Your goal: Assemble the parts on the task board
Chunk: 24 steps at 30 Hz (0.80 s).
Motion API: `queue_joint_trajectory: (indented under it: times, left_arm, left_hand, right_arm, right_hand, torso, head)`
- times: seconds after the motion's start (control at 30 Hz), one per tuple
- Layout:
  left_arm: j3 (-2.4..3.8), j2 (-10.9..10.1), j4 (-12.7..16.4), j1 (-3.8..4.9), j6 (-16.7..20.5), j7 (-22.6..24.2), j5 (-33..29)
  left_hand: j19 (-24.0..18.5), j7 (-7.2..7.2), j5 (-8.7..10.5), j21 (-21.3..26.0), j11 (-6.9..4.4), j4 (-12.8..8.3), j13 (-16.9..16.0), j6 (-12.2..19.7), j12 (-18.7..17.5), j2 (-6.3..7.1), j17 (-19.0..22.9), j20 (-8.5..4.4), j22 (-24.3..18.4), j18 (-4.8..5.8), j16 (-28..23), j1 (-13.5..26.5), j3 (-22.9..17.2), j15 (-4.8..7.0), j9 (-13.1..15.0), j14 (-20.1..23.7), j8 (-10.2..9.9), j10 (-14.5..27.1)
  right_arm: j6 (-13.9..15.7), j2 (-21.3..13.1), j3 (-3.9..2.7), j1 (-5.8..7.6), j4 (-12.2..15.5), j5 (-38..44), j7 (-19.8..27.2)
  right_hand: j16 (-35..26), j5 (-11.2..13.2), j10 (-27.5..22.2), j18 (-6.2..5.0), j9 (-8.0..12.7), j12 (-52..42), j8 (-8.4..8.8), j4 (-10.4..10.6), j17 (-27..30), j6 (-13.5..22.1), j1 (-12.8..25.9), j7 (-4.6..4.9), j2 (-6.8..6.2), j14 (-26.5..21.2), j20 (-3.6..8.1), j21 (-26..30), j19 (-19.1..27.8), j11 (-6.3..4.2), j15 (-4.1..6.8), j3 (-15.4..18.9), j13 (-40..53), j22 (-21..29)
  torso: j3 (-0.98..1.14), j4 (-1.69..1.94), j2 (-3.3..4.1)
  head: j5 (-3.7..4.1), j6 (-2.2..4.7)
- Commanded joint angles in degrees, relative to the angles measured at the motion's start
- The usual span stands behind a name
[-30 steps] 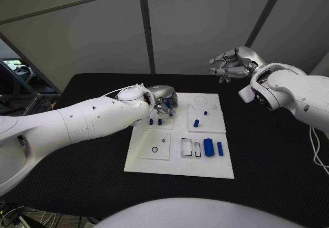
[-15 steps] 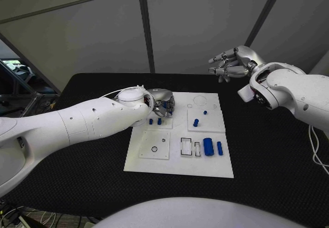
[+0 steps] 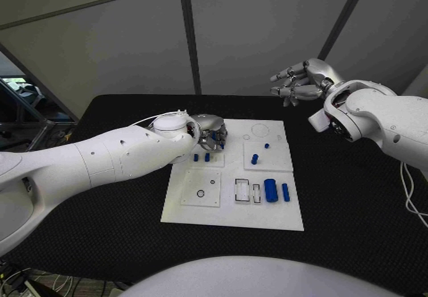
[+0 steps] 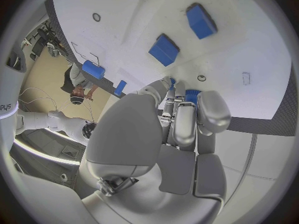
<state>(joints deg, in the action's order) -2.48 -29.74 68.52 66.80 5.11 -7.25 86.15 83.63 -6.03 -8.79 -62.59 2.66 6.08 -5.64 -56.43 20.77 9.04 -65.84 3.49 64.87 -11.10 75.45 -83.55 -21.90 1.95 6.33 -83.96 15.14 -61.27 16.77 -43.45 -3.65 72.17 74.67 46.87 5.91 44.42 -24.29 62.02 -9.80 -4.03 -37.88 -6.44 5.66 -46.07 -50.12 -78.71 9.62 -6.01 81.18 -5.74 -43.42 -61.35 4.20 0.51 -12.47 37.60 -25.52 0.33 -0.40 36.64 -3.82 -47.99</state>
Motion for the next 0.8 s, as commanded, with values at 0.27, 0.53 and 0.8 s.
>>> queue_joint_trajectory:
  times: [0.27, 0.53, 0.8]
  left_arm:
    - [-0.05, 0.23, -0.33, -0.09, -0.67, 0.9, 0.39]
    - [-0.05, 0.26, -0.32, -0.14, 0.08, 1.36, 0.35]
    - [0.02, -0.69, 0.83, -0.34, 4.02, 3.13, -1.06]
  left_hand:
    - [0.36, 0.01, 0.1, -0.37, -0.14, -0.38, 0.28, -1.09, -1.06, -0.3, 0.28, -0.3, 0.42, 5.28, 0.4, 0.04, -1.27, 0.35, 0.08, -1.4, -0.79, -1.35]
    - [0.4, 0.08, 0.08, -0.5, -0.27, -1.11, 0.45, -2.27, -2.09, -0.58, 0.54, -0.35, 0.68, 5.33, 0.54, 0.12, -2.6, 0.42, 0.21, -1.35, -1.25, -2.75]
    - [0.39, -0.23, 0.07, -0.13, -0.32, -2.88, 0.3, -4.22, -2.99, -0.51, 0.78, -0.36, 0.52, 5.26, 0.78, -0.17, -4.5, 0.34, 0.49, -1.3, -1.58, -5.21]
  right_arm:
    - [-0.36, 0.12, -0.03, 0.11, 0.04, 0.11, 0.37]
    - [-0.38, 0.1, -0.03, 0.11, 0.06, 0.11, 0.38]
    - [-0.37, 0.0, -0.03, 0.11, 0.14, 0.11, 0.4]
  right_hand:
    - [-0.15, -0.23, -0.2, -0.71, -0.07, -0.15, -0.3, 0.02, -0.08, 0.31, 0.32, -0.01, -0.18, 0.39, -0.09, 0.27, -0.48, 0.02, -0.16, -0.19, -0.09, 0.08]
    - [-0.04, -0.26, -0.17, -0.72, -0.08, -0.21, -0.35, 0.01, -0.27, 0.26, 0.28, -0.02, -0.15, 0.47, -0.07, 0.3, -0.53, 0.0, -0.14, -0.31, -0.09, 0.09]
    - [-0.04, -0.26, -0.17, -0.72, -0.08, -0.21, -0.35, 0.01, -0.27, 0.26, 0.28, -0.02, -0.15, 0.47, -0.07, 0.3, -0.53, 0.0, -0.14, -0.31, -0.09, 0.09]
  torso:
    - [-0.02, 0.0, -0.02]
    - [-0.02, 0.01, -0.02]
    - [-0.06, 0.06, -0.07]
  head:
    - [-0.04, -0.08]
    - [-0.04, -0.12]
    - [-0.04, 0.03]
